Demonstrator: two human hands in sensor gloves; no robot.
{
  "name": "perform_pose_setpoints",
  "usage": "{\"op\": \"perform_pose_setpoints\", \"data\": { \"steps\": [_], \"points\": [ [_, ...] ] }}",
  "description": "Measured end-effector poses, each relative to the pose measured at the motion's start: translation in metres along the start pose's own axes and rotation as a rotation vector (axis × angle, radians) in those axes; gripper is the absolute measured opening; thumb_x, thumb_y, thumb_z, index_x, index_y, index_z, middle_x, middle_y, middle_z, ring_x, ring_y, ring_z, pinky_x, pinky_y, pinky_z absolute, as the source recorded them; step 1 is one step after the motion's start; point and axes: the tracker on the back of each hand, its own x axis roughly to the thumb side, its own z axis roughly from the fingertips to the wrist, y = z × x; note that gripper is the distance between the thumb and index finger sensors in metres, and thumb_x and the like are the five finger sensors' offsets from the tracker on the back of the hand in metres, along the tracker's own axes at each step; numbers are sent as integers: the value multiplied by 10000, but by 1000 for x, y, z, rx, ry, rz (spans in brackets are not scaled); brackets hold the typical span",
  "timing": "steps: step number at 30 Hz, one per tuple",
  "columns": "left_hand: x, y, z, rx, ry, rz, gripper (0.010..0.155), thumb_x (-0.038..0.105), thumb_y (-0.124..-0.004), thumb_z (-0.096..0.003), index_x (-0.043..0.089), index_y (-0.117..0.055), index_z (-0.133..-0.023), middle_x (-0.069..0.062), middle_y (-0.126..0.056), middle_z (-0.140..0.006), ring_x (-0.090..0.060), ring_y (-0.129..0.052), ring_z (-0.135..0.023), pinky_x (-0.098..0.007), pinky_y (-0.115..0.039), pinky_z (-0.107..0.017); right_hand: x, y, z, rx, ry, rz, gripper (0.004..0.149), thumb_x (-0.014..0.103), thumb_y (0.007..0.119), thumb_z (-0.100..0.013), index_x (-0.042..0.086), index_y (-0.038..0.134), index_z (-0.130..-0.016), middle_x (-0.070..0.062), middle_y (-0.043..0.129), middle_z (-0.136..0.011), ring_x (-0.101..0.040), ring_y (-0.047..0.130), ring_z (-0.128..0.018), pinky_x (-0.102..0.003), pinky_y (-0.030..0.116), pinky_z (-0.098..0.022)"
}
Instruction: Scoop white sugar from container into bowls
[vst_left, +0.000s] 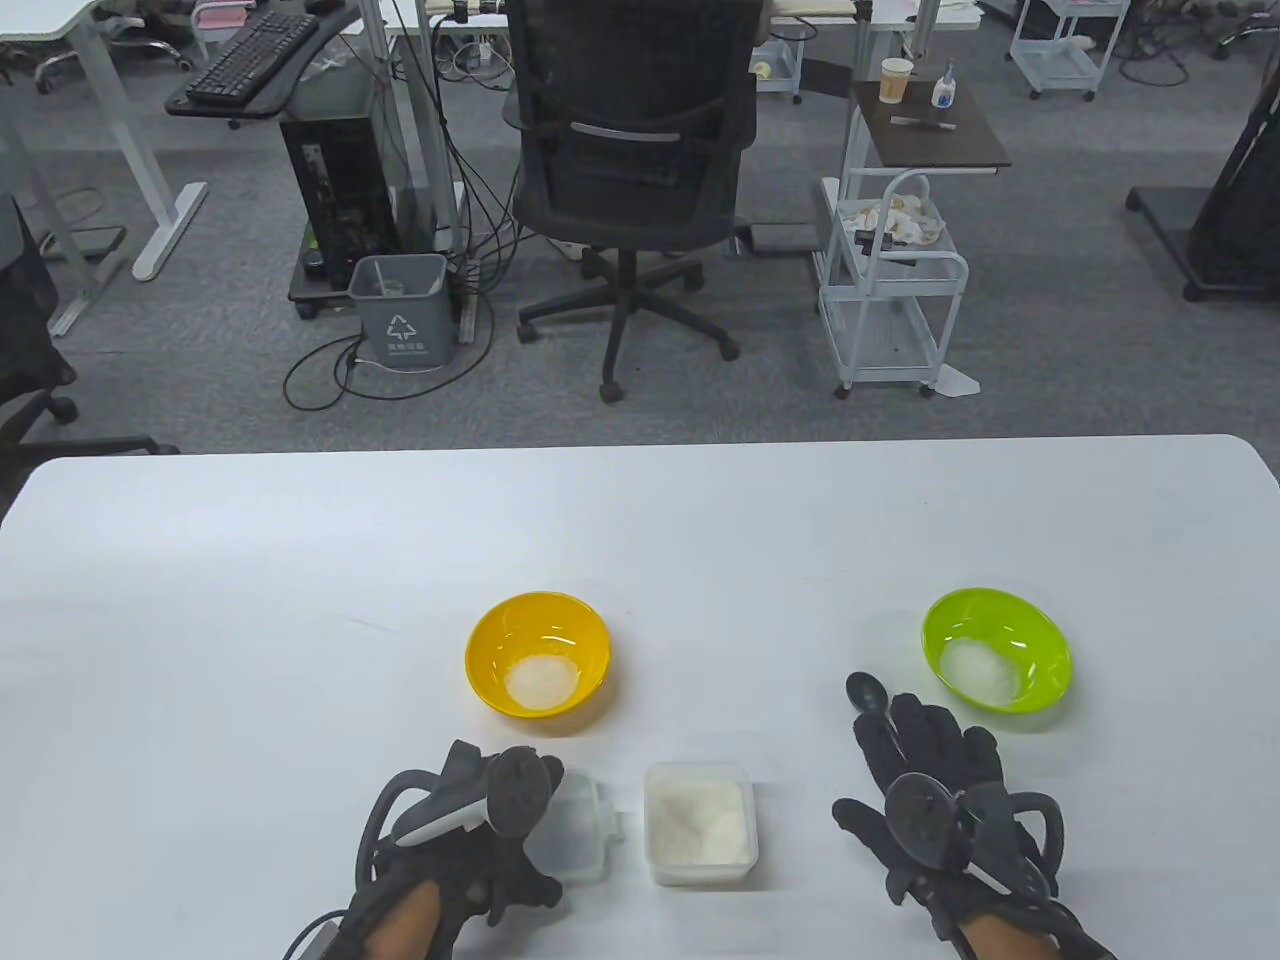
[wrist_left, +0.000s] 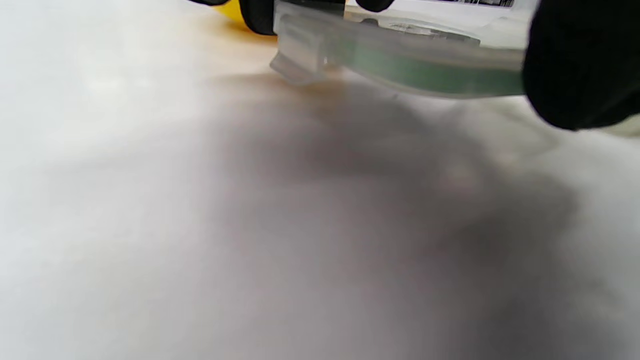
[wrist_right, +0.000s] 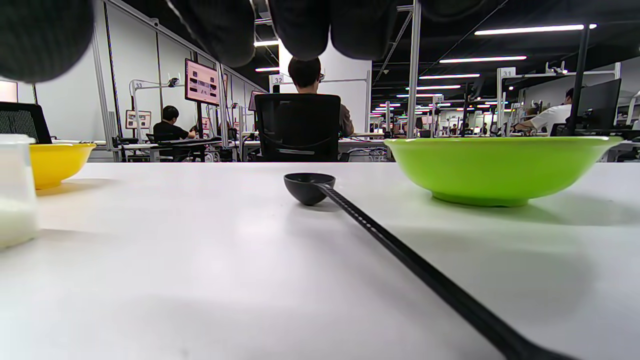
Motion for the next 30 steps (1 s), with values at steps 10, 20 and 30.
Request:
{"op": "perform_pose_setpoints", "data": {
  "steps": [10, 20, 30],
  "points": [
    [52, 40, 8, 124, -74, -47, 1098, 712, -877, -291, 336, -296, -1143, 1, -267, -1246, -330, -409, -1195, -591, -336, -860, 34, -12, -10, 31, 27, -232, 736, 637, 725, -436, 294, 571, -1069, -161, 566, -1136, -392, 754, -978, -577, 568, -730],
    [95, 31, -7, 208, -108, -49, 1090, 734, -852, -291, 365, -280, -1142, 28, -252, -1252, -300, -400, -1208, -577, -323, -874, 70, 3, -29, 211, 120, -654, 633, 553, 787, -451, 193, 740, -970, -136, 974, -788, -238, 1073, -453, -443, 820, -480],
    [98, 20, -6, 241, -139, -9, 1086, 743, -839, -292, 373, -272, -1141, 29, -261, -1252, -292, -410, -1213, -574, -322, -875, 68, 8, -25, 223, 138, -779, 482, 389, 854, -445, 170, 811, -872, -82, 1001, -622, -176, 1041, -319, -418, 834, -453]
  ]
}}
